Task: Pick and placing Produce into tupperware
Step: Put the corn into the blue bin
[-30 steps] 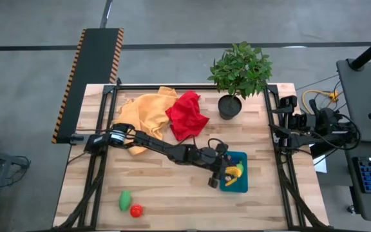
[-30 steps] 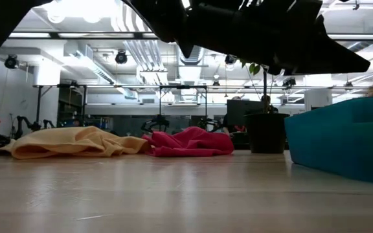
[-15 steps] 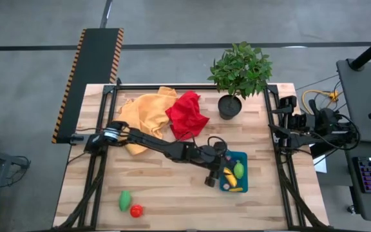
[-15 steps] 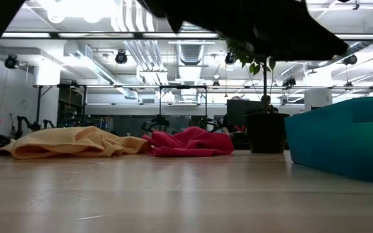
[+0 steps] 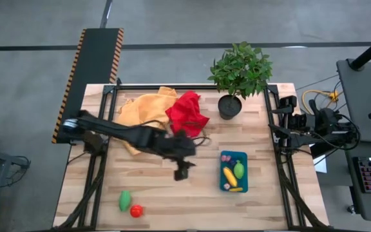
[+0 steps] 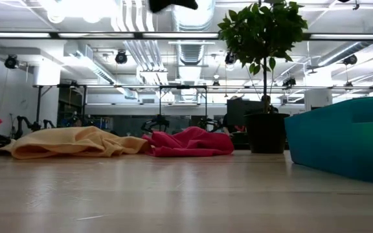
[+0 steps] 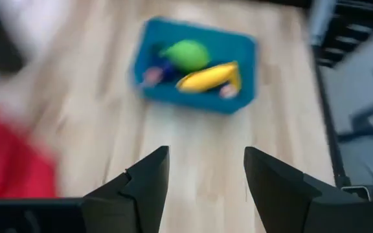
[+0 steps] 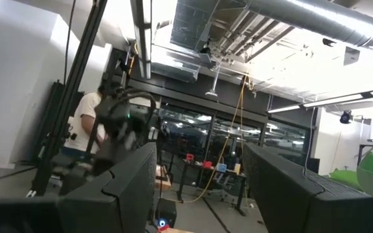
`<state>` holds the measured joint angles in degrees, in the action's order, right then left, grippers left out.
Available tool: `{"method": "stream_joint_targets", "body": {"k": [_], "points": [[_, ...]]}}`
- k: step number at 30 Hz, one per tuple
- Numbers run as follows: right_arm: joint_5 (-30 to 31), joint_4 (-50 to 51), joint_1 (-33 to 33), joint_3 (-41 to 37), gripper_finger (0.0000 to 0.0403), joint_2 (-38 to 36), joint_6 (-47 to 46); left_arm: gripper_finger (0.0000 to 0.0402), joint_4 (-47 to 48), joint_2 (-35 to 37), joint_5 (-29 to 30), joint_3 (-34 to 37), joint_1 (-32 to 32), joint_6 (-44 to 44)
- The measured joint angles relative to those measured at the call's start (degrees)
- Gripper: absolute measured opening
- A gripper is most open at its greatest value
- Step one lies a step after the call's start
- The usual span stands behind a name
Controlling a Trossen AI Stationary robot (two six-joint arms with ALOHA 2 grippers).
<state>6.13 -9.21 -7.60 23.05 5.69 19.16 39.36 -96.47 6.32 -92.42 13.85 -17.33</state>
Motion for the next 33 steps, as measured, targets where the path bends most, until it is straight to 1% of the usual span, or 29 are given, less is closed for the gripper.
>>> {"method": "stream_joint_targets", "body": {"k": [2,4,6,7,9,13,16,18,21,23,25,29,33], "points": [[0.0,0.0,0.0,0.0,0.0224,0.0,0.0,0.0185,7.0,3.1,5.6,0.0,1.5,-9.8],[0.0,0.0,0.0,0.0,0.0224,0.0,0.0,0.0184,13.2,6.0,9.6,0.0,3.1,-23.2],[0.0,0.0,0.0,0.0,0.0224,0.0,-0.2,0.0184,18.4,8.0,11.2,0.0,4.9,-35.9],[0.0,0.0,0.0,0.0,0.0224,0.0,-0.2,0.0184,20.3,8.8,11.7,0.0,6.0,-40.5],[0.0,-0.1,0.0,0.0,0.0224,0.0,-0.2,0.0184,23.1,9.7,12.4,0.0,8.8,-46.8],[0.0,-0.1,0.0,0.0,0.0224,0.0,-0.2,0.0184,26.2,9.9,12.3,0.2,13.5,-56.6],[0.0,-0.1,0.0,0.0,0.0224,0.0,-0.2,0.0184,29.1,8.7,11.6,0.2,16.5,-62.1],[0.0,-0.1,0.0,0.0,0.0224,0.0,-0.2,0.0184,33.4,7.5,11.5,0.2,18.8,-68.3],[0.0,-0.1,0.0,0.0,0.0224,0.0,-0.2,0.0184,42.0,4.7,8.7,0.2,22.0,-79.1],[0.0,-0.1,0.0,0.0,0.0224,0.0,0.2,0.0184,46.9,2.5,5.4,0.2,24.1,-86.5],[0.0,-0.4,0.0,0.0,0.0224,0.0,0.5,0.0184,49.9,0.3,1.5,0.2,26.0,-93.6],[0.0,-1.9,0.0,0.0,0.0224,0.0,0.9,0.0184,47.9,-3.9,-4.3,0.2,29.7,-101.3],[0.0,-3.7,0.0,0.0,0.0224,0.0,0.9,0.0184,42.8,-7.8,-7.5,0.2,32.2,-104.0]]}}
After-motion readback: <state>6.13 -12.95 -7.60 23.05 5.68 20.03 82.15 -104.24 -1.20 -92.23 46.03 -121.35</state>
